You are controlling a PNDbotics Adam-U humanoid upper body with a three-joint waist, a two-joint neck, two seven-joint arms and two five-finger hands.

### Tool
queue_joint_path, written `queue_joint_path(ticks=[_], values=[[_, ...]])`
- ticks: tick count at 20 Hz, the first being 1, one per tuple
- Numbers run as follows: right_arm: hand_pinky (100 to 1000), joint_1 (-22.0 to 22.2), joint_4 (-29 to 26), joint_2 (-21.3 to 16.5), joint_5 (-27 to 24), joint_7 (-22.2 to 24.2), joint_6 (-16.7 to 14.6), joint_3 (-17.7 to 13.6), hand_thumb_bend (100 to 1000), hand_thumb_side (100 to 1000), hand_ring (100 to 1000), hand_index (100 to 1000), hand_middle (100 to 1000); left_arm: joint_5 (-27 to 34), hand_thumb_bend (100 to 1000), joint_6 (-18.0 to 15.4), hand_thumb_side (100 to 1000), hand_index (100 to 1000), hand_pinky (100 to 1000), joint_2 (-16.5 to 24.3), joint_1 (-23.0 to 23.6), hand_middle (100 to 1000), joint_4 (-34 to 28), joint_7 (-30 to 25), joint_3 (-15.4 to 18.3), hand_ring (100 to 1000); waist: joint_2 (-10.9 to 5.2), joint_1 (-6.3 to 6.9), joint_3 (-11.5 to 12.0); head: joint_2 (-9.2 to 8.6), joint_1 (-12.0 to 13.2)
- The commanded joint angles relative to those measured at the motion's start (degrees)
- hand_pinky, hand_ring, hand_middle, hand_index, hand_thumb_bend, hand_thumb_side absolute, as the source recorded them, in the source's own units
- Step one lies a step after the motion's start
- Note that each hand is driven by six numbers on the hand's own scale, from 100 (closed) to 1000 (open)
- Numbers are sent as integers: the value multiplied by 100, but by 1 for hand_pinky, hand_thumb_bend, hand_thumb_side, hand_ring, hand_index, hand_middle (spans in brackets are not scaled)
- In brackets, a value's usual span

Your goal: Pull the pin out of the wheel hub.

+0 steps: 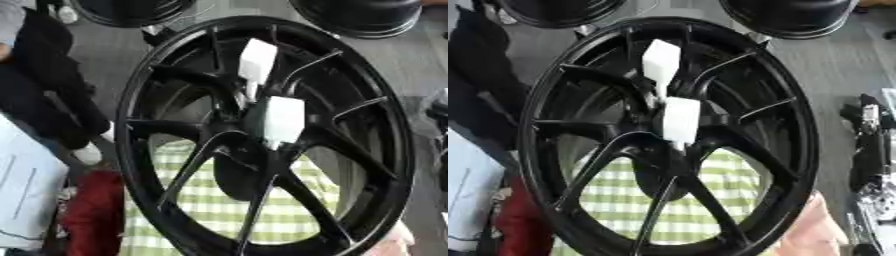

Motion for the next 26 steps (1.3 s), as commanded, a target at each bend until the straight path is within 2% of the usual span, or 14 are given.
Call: queue_joint_path(ticks=[1,5,8,11,14,17,21,23,26], values=[[1000,19,-204,-102,35,-9,-23,-64,100,688,777,817,658,-5,171,-1,840,742,482,207,-28,639,-107,-10,58,636,-55,32,-16,-33,-9],[1000,45,-265,-72,42,-5,-9,-61,100,690,776,817,658,-32,166,5,837,745,482,271,-61,641,-134,-17,54,638,-18,51,-35,-2,-21],[1000,75,-306,-61,49,-9,-4,-59,100,688,776,816,657,-123,146,35,822,752,484,488,-167,648,-192,-99,7,642,-30,75,-55,26,-41],[1000,140,-357,-88,54,-13,-2,-56,100,684,775,816,656,-280,102,137,796,768,490,1031,-491,663,-296,-333,-105,649,-69,108,-87,50,-100],[1000,200,-390,-123,50,-19,5,-44,100,681,773,816,655,-404,100,361,761,785,500,1763,-949,687,-358,-725,-308,665,-122,138,-115,95,-135],[1000,258,-412,-167,64,-17,16,-29,100,677,773,815,654,-507,100,696,724,801,517,2477,-1543,704,-316,-1414,-588,680,-182,179,-153,133,-137],[1000,318,-408,-202,97,2,43,9,100,679,772,815,654,-855,100,1142,674,806,554,3260,-2610,711,115,-2752,-1144,688,-244,244,-214,190,-143],[1000,344,-409,-216,110,4,48,18,100,679,772,815,654,-1174,103,1216,673,811,571,3397,-3139,717,384,-3417,-1430,694,-263,268,-246,199,-155],[1000,390,-415,-236,131,6,53,33,100,679,771,814,653,-1745,128,1182,687,815,613,3282,-3988,727,847,-4506,-1931,705,-281,283,-283,193,-165]])
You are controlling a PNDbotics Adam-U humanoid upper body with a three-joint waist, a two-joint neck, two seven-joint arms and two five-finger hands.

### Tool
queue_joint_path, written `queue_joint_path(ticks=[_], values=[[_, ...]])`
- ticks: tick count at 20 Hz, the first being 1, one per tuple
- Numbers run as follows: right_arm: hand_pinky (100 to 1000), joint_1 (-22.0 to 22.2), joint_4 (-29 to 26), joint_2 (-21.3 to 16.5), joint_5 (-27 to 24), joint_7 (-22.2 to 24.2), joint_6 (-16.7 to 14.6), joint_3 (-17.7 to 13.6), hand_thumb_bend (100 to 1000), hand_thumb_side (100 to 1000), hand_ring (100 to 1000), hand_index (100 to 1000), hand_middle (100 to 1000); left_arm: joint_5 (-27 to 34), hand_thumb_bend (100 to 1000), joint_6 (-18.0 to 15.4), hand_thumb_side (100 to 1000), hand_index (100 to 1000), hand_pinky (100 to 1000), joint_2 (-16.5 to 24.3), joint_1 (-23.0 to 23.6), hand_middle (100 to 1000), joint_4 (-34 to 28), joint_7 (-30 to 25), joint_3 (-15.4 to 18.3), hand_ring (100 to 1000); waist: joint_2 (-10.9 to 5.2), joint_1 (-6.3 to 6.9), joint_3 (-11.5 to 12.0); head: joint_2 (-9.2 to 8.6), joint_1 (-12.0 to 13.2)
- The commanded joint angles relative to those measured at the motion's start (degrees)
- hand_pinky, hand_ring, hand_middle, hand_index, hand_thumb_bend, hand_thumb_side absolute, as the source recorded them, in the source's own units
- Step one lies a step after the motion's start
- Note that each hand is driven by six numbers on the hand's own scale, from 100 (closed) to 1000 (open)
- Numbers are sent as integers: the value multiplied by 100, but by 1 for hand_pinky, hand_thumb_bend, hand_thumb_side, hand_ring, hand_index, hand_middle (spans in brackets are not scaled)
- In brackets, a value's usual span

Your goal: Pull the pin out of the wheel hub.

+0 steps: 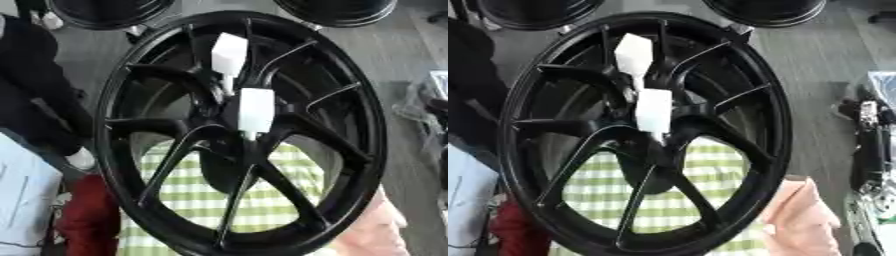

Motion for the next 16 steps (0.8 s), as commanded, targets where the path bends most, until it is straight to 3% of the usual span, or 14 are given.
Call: queue_joint_path(ticks=[1,5,9,16], values=[[1000,32,-146,-180,61,-6,13,6,100,679,771,814,653,-655,140,-34,713,821,629,39,-731,733,513,-1166,-479,710,-153,14,-23,-9,-28],[1000,81,-162,-194,91,-9,20,19,100,681,770,813,652,-1466,156,-300,749,830,666,-361,-1522,743,1153,-2551,-1024,722,-155,10,-34,-1,-59],[1000,131,-181,-207,113,-21,28,31,100,681,768,813,651,-1911,189,-612,767,844,701,-756,-2074,760,1477,-3608,-1430,740,-167,-1,-16,32,-103],[1000,140,-171,-193,106,19,56,91,100,683,767,812,650,-2192,222,-903,730,868,734,-1548,-2771,792,1922,-4332,-1617,780,-203,-54,-22,16,-106]])
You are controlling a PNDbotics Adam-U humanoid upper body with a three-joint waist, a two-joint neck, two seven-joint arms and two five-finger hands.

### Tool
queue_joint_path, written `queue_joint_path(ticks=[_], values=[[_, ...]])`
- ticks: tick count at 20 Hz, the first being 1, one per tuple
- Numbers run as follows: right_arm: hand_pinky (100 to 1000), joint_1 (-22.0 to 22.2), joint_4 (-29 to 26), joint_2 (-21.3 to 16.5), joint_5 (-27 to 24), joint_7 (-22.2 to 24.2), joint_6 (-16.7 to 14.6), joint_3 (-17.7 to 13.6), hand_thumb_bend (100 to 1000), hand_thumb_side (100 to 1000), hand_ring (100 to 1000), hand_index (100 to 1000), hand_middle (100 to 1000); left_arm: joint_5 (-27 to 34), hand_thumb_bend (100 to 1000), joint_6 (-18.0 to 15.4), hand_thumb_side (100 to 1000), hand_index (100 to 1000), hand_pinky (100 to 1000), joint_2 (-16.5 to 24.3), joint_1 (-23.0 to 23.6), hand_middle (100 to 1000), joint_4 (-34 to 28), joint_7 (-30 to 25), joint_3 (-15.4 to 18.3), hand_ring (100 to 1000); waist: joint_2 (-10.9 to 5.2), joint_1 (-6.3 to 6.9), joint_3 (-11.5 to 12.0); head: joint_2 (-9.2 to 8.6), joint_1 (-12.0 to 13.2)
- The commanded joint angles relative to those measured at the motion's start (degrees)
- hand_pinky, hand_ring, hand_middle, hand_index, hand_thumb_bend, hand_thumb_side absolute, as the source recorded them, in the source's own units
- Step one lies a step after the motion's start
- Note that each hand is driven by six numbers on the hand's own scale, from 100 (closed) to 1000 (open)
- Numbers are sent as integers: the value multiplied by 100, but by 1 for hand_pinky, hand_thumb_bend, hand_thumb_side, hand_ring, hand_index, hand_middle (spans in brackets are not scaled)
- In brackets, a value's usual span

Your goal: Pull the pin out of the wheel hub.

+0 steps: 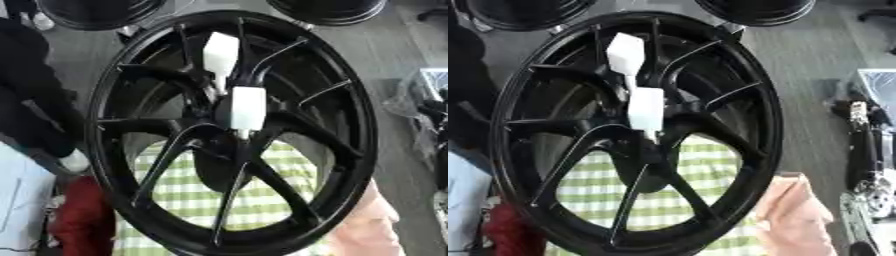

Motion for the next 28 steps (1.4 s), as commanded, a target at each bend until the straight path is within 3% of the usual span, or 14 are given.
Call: queue_joint_path(ticks=[1,8,10,11,12,17,27,28], values=[[1000,11,-107,-146,15,20,7,7,100,683,767,812,650,-126,226,-85,730,869,736,-283,-313,794,227,-206,-36,782,-179,-13,-11,-13,-5],[1000,-18,-100,-148,-18,59,18,48,100,684,767,812,650,-351,259,-320,706,880,754,-976,-578,816,885,-232,-426,804,-188,-23,-77,-209,53],[1000,-33,-88,-147,-20,63,26,56,100,687,767,812,650,-392,313,-385,711,887,765,-1087,-604,827,1002,-232,-512,813,-178,-12,-85,-260,64],[1000,-41,-81,-146,-20,65,30,60,100,684,767,812,650,-402,395,-415,706,889,769,-1128,-612,831,1053,-232,-549,818,-174,-7,-88,-277,64],[1000,-48,-73,-145,-19,67,34,63,100,689,766,812,650,-392,368,-446,715,890,771,-1165,-615,833,1103,-232,-594,819,-169,-2,-92,-290,64],[1000,-65,-51,-146,-10,68,45,72,100,693,766,812,650,-350,510,-611,736,885,786,-1241,-631,835,1220,-232,-810,826,-150,20,-95,-287,57],[1000,-93,-23,-139,-9,79,60,86,100,696,766,812,650,-261,515,-713,742,881,785,-1293,-608,834,1343,-232,-985,827,-138,35,-91,-255,54],[1000,-95,-22,-141,-10,79,61,87,100,701,764,812,648,-267,568,-715,718,861,792,-1296,-601,818,1355,-232,-1006,823,-136,40,-92,-244,58]])
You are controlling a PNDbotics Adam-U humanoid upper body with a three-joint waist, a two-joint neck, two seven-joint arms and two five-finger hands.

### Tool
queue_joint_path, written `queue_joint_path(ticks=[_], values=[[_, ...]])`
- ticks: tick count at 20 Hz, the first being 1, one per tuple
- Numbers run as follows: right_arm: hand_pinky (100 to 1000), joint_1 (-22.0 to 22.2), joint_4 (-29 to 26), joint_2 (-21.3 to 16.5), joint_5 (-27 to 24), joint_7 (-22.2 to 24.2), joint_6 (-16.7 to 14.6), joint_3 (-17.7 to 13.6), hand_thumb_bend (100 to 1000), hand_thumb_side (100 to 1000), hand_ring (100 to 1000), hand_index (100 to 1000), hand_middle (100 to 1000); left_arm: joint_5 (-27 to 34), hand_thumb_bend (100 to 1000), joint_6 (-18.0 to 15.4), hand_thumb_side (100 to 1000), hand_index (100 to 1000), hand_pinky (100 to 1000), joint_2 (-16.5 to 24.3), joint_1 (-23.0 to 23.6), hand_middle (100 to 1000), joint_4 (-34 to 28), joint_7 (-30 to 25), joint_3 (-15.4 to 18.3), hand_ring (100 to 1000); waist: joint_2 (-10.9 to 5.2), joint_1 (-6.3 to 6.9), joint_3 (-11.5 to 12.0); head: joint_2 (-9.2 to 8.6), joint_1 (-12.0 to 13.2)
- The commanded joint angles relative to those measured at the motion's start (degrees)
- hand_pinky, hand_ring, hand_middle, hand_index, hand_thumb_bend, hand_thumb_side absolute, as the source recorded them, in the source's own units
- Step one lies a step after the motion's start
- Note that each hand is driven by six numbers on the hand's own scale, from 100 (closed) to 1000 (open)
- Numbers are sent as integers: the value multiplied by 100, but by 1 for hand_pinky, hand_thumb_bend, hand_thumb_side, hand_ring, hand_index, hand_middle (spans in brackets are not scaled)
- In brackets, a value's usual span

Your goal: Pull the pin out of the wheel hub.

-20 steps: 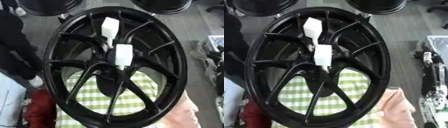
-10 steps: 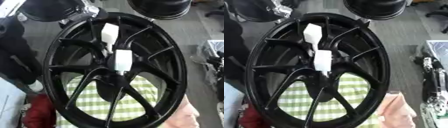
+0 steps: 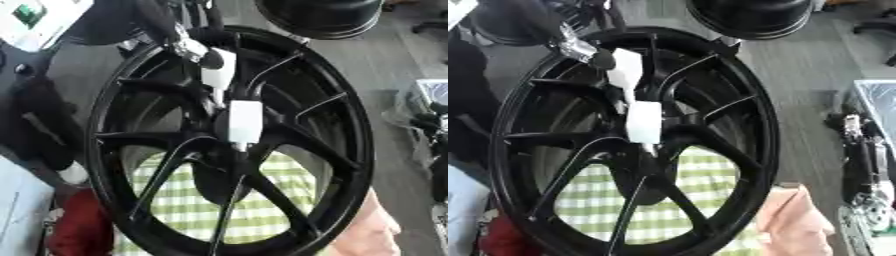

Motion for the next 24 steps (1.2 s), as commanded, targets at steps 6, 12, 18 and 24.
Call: queue_joint_path(ticks=[6,12,18,24], values=[[1000,-77,-35,-131,-12,10,28,7,100,705,761,811,645,-328,532,-263,624,860,801,-79,-98,825,192,-1,-65,837,-70,19,-27,-31,53],[1000,-121,-10,-96,-6,28,67,35,100,711,761,811,644,-552,469,-491,509,848,799,-229,-107,825,412,-1,85,847,-28,17,-69,-171,59],[1000,-152,26,-54,5,17,95,47,100,719,760,811,644,-567,414,-612,462,839,790,-322,-93,818,601,-1,92,844,21,21,-90,-235,99],[1000,-209,54,-31,1,0,126,57,100,723,760,811,644,-377,336,-626,369,806,751,-398,-91,767,645,-1,89,817,69,29,-115,-249,136]])
